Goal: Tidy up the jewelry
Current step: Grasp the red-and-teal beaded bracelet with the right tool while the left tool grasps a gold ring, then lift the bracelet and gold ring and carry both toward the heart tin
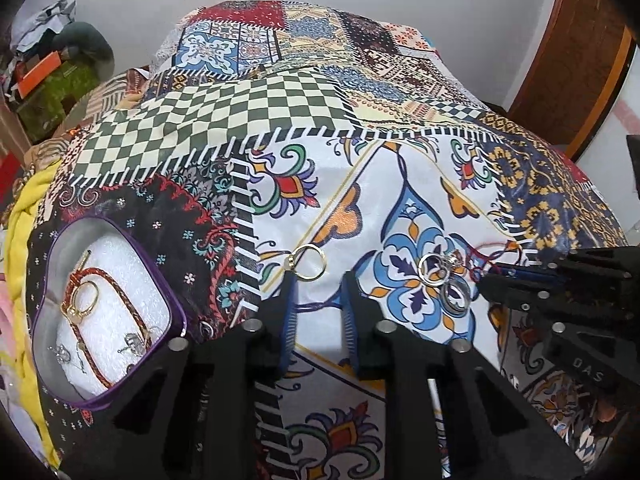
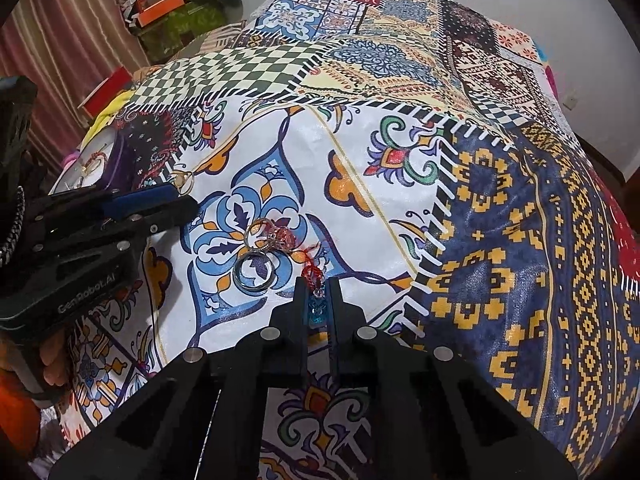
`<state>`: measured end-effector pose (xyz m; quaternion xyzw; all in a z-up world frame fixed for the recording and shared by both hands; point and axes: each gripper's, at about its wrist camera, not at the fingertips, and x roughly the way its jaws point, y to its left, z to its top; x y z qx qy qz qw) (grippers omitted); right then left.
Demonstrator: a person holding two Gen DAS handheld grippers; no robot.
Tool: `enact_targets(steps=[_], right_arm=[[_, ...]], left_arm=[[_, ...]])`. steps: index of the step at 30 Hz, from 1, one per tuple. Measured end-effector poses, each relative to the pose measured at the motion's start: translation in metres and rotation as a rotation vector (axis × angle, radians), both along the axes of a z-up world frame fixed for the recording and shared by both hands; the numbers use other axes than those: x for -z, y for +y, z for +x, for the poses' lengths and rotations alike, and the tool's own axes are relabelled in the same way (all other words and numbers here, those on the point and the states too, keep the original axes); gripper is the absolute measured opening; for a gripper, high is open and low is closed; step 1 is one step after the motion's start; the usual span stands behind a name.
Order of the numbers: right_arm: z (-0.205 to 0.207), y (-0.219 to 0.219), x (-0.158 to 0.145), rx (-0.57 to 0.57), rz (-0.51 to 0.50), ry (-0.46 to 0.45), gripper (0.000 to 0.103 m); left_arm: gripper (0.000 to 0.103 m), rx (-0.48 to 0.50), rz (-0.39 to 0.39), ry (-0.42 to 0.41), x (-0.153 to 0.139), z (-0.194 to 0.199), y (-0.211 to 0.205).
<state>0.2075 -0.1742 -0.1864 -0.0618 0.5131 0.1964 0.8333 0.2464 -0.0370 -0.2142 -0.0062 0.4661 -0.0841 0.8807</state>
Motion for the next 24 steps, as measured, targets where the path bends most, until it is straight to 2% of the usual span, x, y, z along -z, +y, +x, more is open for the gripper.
enact_targets(steps=[3,6,17,18,20,22,24], right_arm=[[-0.001,-0.003,-0.003,0.013,0.013,-0.010,0.007],[-0.002,-0.005,-0.006,0.023,0.022,-0.024,0.007],[-0.005,-0.018,-0.024,0.071,0.074,-0.074,0.007],[-0.006,-0.019,-0.026,0.075,0.075,-0.081,0.007],[-0.007,-0.021,-0.029,0.081,0.076,-0.091,0.007],[-0.008,-0.023,-0.031,0.086,0.078,-0.101,0.007],[-0.010,-0.025,-0.034,0.090,0.083,-0.108,0.007]], left_arm=[[0.004,-0.012,-0.030,0.006,0.000,0.002,0.006],[0.001,-0.021,-0.063,0.012,-0.002,0.001,0.013],[0.000,0.003,-0.053,-0.036,-0.027,-0.021,0.014],[0.002,0.003,-0.032,-0.041,-0.029,-0.021,0.013],[0.013,0.001,0.013,-0.049,-0.031,-0.021,0.009],[0.036,0.002,0.026,-0.046,-0.028,-0.019,0.006],[0.040,0.006,0.034,-0.043,-0.025,-0.018,0.005]])
